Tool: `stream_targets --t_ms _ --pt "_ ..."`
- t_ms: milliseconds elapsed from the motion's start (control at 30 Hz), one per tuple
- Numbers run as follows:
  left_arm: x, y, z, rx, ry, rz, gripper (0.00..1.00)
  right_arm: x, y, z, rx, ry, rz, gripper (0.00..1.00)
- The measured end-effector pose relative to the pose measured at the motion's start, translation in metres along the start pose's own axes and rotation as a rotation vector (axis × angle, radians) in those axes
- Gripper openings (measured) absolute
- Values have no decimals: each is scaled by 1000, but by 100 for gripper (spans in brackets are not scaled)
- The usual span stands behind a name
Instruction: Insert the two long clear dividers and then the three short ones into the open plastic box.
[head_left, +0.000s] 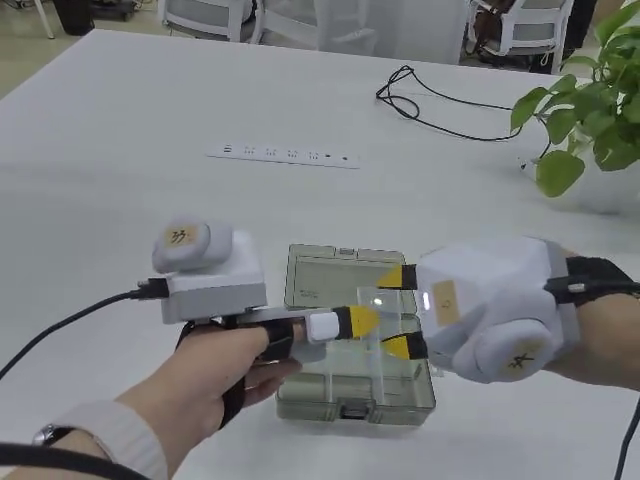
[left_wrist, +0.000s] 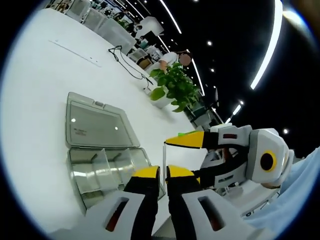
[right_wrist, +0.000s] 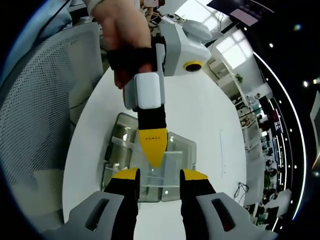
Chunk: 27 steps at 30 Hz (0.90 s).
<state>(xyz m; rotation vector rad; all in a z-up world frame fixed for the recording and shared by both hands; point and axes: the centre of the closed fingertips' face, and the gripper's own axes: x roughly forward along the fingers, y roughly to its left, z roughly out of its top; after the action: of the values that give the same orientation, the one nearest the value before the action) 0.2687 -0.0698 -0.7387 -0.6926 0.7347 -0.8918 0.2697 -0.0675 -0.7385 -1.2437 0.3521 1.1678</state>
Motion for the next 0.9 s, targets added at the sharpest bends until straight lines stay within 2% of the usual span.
stream_targets --t_ms 100,367,433,467,533,567,600,700,800,833,867,900 --pt "1 -2 0 -10 -1 -13 0 1 1 1 -3 -4 2 32" --pt "0 -2 -2 12 9 -16 0 0 4 2 -11 -18 14 32" --pt "0 -2 -3 29 13 -17 0 -1 5 2 -5 -33 32 35" --pt "0 -2 -2 56 12 -21 0 -1 8 7 61 -72 59 39" --pt "-2 -2 -3 70 25 -23 0 -4 5 8 119 -95 70 51" --pt "-3 -2 -4 115 43 -24 0 -8 0 9 143 -111 64 52" --pt "-3 -2 -6 140 56 -23 0 -10 -3 8 171 -120 62 51" --pt "-5 -5 -8 213 89 -42 0 -18 -6 9 272 -161 121 49" --pt "-6 -6 -11 300 116 -58 0 -22 -6 8 303 -180 157 43" --pt "-7 -9 -15 343 137 -81 0 -24 -3 9 337 -191 191 40" --pt "-7 -13 -17 358 142 -109 0 -25 -3 8 379 -194 203 39" --pt "-8 -12 -19 394 158 -113 0 -26 -3 8 425 -198 225 38"
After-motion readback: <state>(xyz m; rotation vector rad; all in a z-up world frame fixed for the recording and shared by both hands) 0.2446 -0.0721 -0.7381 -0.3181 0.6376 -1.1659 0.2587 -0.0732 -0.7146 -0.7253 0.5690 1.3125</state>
